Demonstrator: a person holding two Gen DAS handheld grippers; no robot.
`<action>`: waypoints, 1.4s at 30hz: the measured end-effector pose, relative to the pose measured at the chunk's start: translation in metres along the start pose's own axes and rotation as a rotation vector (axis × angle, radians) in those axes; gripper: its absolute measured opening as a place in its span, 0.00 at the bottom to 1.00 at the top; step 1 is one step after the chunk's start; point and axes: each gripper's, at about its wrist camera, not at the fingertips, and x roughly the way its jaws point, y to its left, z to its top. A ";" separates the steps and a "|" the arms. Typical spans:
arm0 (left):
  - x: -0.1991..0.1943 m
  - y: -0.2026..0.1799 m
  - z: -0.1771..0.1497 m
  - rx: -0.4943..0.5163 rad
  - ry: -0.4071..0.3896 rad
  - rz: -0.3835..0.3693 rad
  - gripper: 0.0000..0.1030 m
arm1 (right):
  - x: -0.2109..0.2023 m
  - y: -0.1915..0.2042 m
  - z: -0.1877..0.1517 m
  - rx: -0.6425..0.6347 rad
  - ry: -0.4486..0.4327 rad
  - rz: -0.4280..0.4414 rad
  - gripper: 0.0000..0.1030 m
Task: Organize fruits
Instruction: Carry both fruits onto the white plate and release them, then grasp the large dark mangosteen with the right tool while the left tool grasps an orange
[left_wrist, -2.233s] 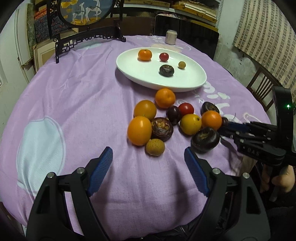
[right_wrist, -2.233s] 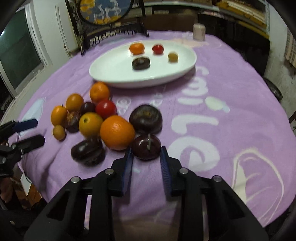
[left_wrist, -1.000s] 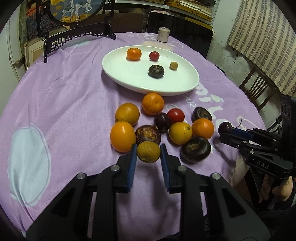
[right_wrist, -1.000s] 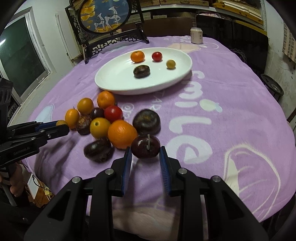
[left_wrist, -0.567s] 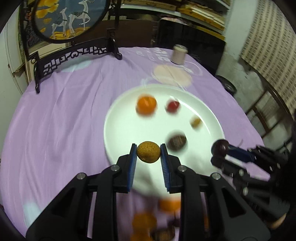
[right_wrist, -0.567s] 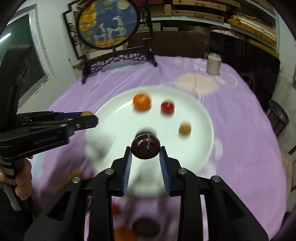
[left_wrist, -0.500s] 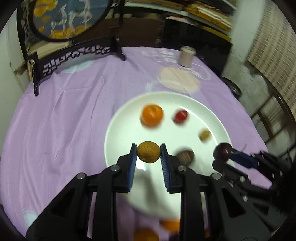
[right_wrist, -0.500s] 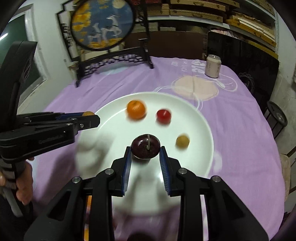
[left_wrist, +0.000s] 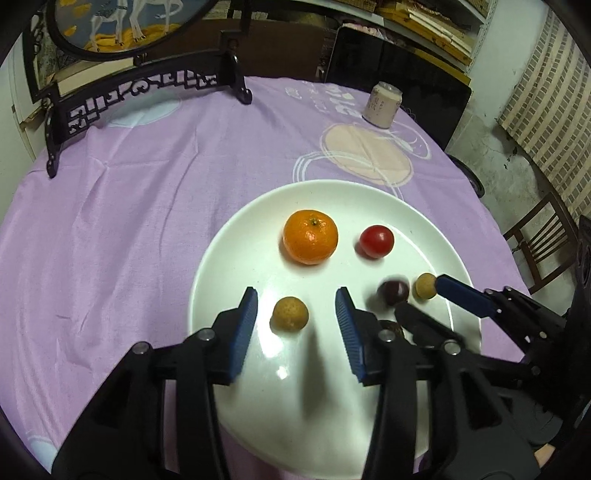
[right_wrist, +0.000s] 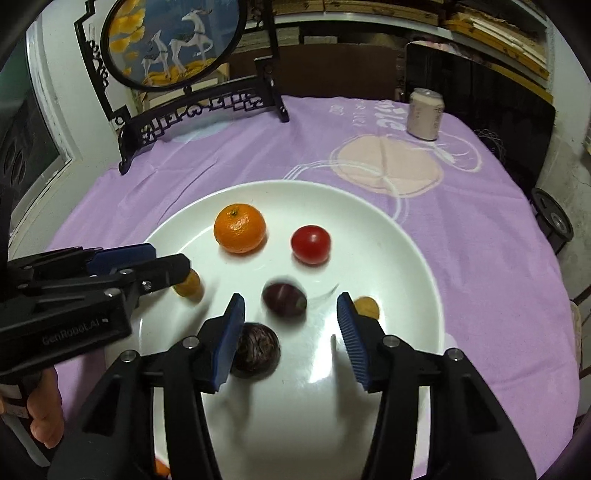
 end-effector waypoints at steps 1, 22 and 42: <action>-0.005 0.001 -0.002 -0.005 -0.007 -0.006 0.44 | -0.008 -0.001 -0.002 0.005 -0.008 0.000 0.51; -0.115 0.006 -0.199 0.072 -0.037 -0.049 0.64 | -0.111 -0.008 -0.179 0.054 0.044 -0.008 0.60; -0.111 0.032 -0.208 0.015 0.010 -0.035 0.64 | -0.070 0.023 -0.163 -0.110 0.043 -0.038 0.40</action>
